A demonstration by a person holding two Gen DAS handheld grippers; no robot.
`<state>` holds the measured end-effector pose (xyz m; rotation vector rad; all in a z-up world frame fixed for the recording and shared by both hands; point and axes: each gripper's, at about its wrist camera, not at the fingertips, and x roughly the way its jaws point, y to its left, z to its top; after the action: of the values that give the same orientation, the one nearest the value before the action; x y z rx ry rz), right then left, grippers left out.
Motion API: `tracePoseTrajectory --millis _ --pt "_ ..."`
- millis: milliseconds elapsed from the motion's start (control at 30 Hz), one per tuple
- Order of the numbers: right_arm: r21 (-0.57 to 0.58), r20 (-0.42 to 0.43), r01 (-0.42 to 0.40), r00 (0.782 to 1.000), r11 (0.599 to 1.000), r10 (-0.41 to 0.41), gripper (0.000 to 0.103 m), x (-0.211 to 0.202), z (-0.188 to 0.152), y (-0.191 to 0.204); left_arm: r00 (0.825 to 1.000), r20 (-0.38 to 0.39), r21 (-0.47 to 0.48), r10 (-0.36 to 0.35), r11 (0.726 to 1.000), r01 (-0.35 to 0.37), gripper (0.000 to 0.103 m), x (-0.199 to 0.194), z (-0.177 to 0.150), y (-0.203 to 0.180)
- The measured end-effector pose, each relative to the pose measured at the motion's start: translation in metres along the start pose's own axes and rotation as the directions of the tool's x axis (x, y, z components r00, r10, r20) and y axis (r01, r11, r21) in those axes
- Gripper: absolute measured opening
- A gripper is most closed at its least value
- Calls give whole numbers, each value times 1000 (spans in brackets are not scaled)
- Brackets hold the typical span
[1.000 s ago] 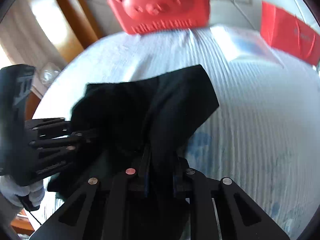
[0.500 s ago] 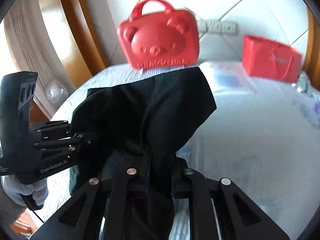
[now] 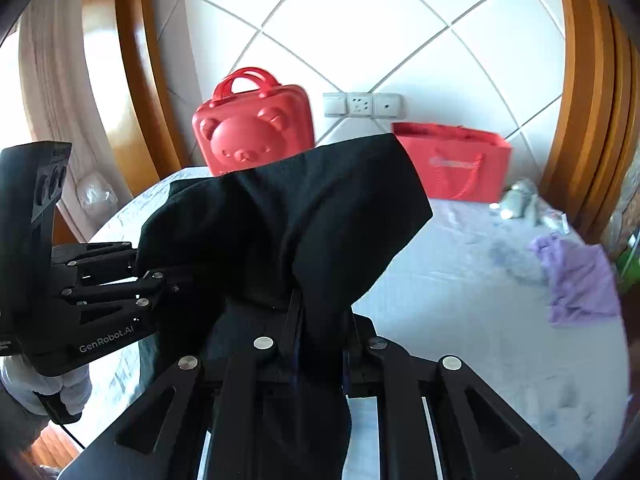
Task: Fold clothes
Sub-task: 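Lift the folded T-shirt with both grippers and carry it toward the lilac cloth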
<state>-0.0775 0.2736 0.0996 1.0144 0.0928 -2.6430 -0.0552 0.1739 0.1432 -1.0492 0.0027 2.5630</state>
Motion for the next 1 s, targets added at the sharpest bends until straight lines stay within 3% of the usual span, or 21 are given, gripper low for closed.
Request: tracePoseTrajectory --millis 133,300,467,633,1000 --pt "-25 -1 25 1000 999 -25 13 -37 -5 -49 1000 6 -14 -17 1000 17 13 13 17 -64" --pt "23 25 69 997 997 -70 13 -76 -13 -107 998 3 53 -59 997 59 13 29 41 -135" --pt "106 24 144 989 984 -148 13 -99 -27 -162 989 -7 122 -149 981 149 13 59 62 -191" --pt "171 -1 181 983 968 -184 13 -105 -38 -224 982 -52 131 -182 973 188 13 98 71 -248" --pt "116 -20 70 997 991 -68 13 -61 -13 -408 993 -65 41 -94 994 97 13 226 144 -346"
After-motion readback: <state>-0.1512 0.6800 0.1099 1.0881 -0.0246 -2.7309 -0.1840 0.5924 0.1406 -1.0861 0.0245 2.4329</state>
